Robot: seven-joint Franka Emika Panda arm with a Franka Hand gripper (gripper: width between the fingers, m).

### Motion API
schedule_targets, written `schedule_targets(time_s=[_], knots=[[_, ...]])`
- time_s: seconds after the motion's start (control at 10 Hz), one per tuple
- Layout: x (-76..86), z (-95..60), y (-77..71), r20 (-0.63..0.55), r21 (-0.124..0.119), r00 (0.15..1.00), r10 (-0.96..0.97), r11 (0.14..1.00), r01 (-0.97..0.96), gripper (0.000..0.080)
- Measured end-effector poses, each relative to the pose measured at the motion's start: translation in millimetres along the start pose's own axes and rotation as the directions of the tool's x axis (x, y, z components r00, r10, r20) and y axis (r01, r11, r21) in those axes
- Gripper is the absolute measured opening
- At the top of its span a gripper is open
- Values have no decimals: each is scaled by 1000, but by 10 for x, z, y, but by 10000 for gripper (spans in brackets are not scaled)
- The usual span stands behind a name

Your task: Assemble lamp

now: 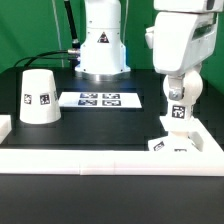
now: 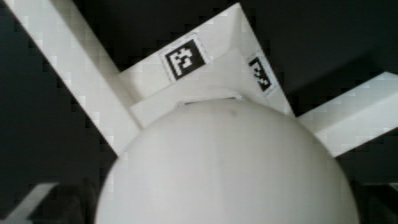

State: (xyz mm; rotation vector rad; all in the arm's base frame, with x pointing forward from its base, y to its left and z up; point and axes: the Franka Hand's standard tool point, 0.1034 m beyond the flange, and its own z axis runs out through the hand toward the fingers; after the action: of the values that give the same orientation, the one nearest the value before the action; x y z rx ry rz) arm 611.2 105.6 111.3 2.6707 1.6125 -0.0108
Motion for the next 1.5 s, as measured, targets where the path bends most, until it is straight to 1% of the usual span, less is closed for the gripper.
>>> schedule_targets(time_s=[0.1, 0.2, 0.7, 0.9, 1.1, 1.3, 1.5], knots=[[-8, 4, 1, 1, 0, 1000, -18, 1000, 18, 699], [-16, 10, 4, 2, 1, 1000, -7, 1000, 7, 583], [-22, 11, 9, 2, 1, 1000, 23, 1000, -23, 577], [-17, 11, 6, 0, 2, 986, 167, 986, -167, 577], [-11, 10, 6, 0, 3, 946, 324, 946, -324, 579], [-6, 8, 3, 0, 3, 889, 457, 889, -457, 579], [-22, 10, 14, -3, 16, 807, 590, 807, -590, 579]])
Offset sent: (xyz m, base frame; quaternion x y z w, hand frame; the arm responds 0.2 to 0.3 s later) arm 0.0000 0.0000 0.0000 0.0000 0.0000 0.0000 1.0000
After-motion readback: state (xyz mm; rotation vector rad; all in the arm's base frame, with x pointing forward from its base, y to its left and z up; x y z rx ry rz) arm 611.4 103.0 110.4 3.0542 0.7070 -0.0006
